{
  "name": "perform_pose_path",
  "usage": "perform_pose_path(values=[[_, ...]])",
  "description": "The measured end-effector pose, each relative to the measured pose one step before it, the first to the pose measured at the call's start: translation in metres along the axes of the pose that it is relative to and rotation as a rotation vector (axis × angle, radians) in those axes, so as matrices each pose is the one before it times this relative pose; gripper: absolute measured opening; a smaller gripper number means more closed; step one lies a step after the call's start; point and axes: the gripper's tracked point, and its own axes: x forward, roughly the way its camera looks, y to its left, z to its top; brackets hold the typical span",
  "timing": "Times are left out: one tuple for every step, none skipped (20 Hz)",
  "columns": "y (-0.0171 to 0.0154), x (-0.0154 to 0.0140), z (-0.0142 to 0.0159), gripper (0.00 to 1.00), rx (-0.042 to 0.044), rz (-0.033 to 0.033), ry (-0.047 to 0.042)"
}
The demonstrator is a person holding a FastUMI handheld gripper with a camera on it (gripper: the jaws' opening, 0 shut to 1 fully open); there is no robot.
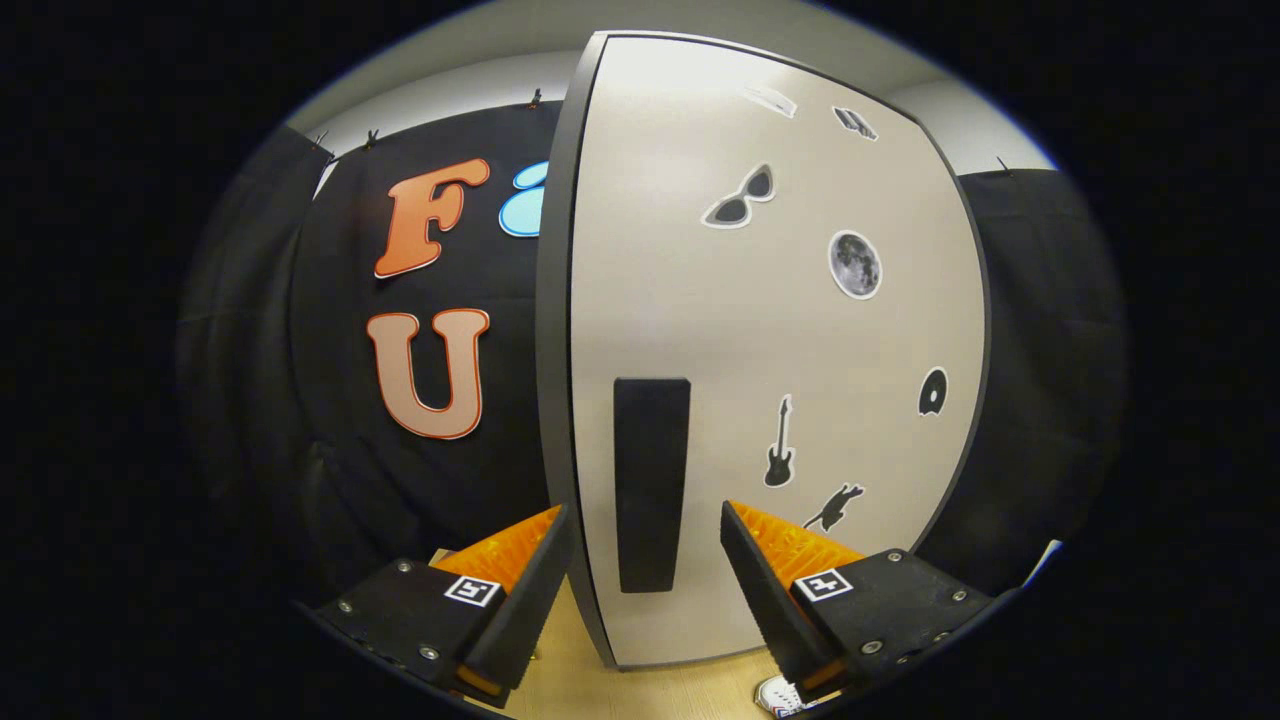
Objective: Open the shoe cabinet door, grab the shoes and put them into the shoe cabinet, then close the shoe cabinet door.
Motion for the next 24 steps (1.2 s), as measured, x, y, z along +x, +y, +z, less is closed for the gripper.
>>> perform_pose_path(values=[[0.00278,0.0044,-0.00078,0.9,-0.00591,0.00316,0.00345],[0.00289,0.00429,-0.00073,0.87,-0.0036,0.00419,0.00259],[0.00254,0.00295,-0.0002,0.86,0.00143,0.0029,0.00407],[0.00362,-0.00174,0.00037,0.83,0.01091,0.00997,0.00022],[0.00136,0.00308,-0.00016,0.83,-0.00121,0.00403,0.00312],[-0.00179,-0.00126,-0.00016,0.78,-0.00564,0.0015,-0.00426],[-0.00183,0.00212,0.00002,0.78,-0.00644,-0.00269,-0.00165],[-0.00412,-0.00225,-0.0007,0.76,-0.00808,-0.01351,0.00379],[-0.00726,0.00521,-0.00353,0.72,-0.00453,-0.02059,0.00744],[-0.00522,-0.00737,0.00101,0.57,0.01352,-0.01074,-0.00136],[0.00228,-0.00289,-0.0008,0.46,0.02546,0.01239,-0.00195],[-0.00025,0.00112,0.00048,0.36,0.00733,0.01033,-0.00413],[-0.00114,-0.00137,-0.00036,0.35,-0.01084,0.00542,-0.00178],[-0.00023,-0.00223,0.00056,0.33,-0.01768,0.00389,-0.00391],[0.00048,-0.0033,0.00025,0.32,-0.01095,0.00509,-0.00202],[-0.00004,-0.00368,0.00045,0.3,0.00087,0.00766,-0.00038],[0.0004,-0.00389,0.00091,0.3,0.00846,0.01113,0.00059],[-0.00032,-0.00504,0.00074,0.29,0.00695,0.01293,0.00372],[-0.00076,-0.00462,0.0009,0.29,0.00145,0.0116,0.00268],[-0.00094,-0.00406,0.00152,0.29,-0.00342,0.01015,0.00058],[-0.00209,-0.00413,-0.00066,0.29,-0.00458,0.01034,0.00115],[-0.00245,-0.00493,-0.00215,0.29,-0.00095,0.01084,-0.00104],[-0.00237,-0.00533,-0.00098,0.29,0.00101,0.011,0.00236],[-0.00264,-0.00458,-0.00091,0.29,0.00417,0.01068,0.00094]])
